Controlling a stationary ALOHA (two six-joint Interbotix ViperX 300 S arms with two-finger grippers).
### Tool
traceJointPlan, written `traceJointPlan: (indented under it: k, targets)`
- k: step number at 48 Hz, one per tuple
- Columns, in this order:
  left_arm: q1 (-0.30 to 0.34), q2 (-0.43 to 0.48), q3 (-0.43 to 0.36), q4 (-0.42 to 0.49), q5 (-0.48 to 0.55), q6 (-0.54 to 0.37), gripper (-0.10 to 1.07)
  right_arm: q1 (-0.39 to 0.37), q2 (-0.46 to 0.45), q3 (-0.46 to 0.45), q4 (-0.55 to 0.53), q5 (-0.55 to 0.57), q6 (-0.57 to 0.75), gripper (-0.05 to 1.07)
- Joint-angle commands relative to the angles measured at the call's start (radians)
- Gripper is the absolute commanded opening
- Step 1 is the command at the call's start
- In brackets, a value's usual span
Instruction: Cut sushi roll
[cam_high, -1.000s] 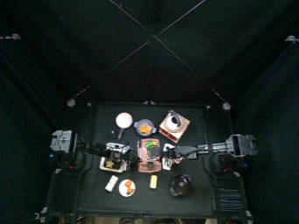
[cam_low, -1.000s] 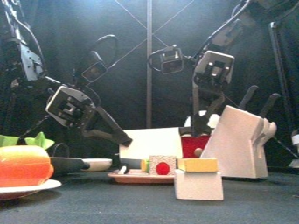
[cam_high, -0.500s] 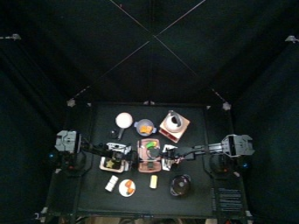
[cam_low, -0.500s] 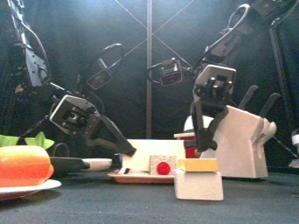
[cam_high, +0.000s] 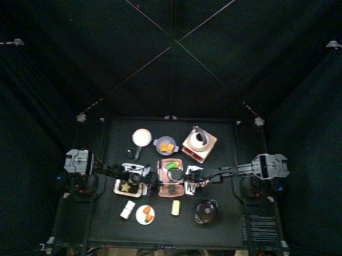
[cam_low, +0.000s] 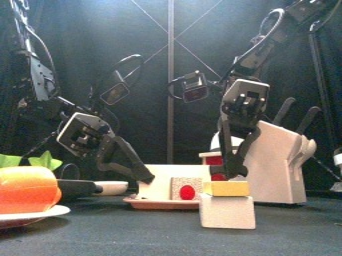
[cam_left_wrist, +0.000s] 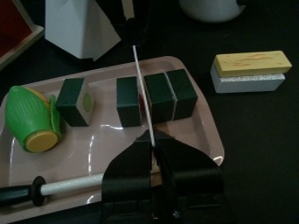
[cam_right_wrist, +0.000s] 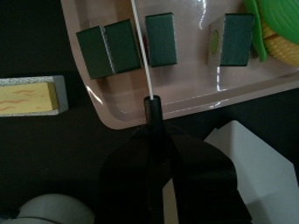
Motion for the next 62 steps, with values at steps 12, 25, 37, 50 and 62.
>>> traceJointPlan:
  k: [12,25,37,50,62]
  targets:
    - [0.021,-0.021,-0.037,0.008,0.009,0.006,0.38,-0.025,-0.017,-0.025,-0.009,-0.011,0.005,0.35]
    - [0.043,-0.025,-0.054,0.015,0.009,0.023,0.38,-0.048,-0.023,-0.026,-0.014,-0.011,0.003,0.35]
    - [0.041,-0.055,-0.054,0.032,0.009,0.025,0.38,-0.041,-0.052,-0.032,-0.014,-0.011,0.003,0.35]
    - [0.035,-0.15,-0.029,0.051,0.009,0.025,0.38,-0.031,-0.109,-0.032,-0.014,-0.023,0.003,0.35]
    - [0.035,-0.144,-0.018,0.049,0.009,0.023,0.38,-0.031,-0.11,-0.032,-0.015,-0.032,0.003,0.35]
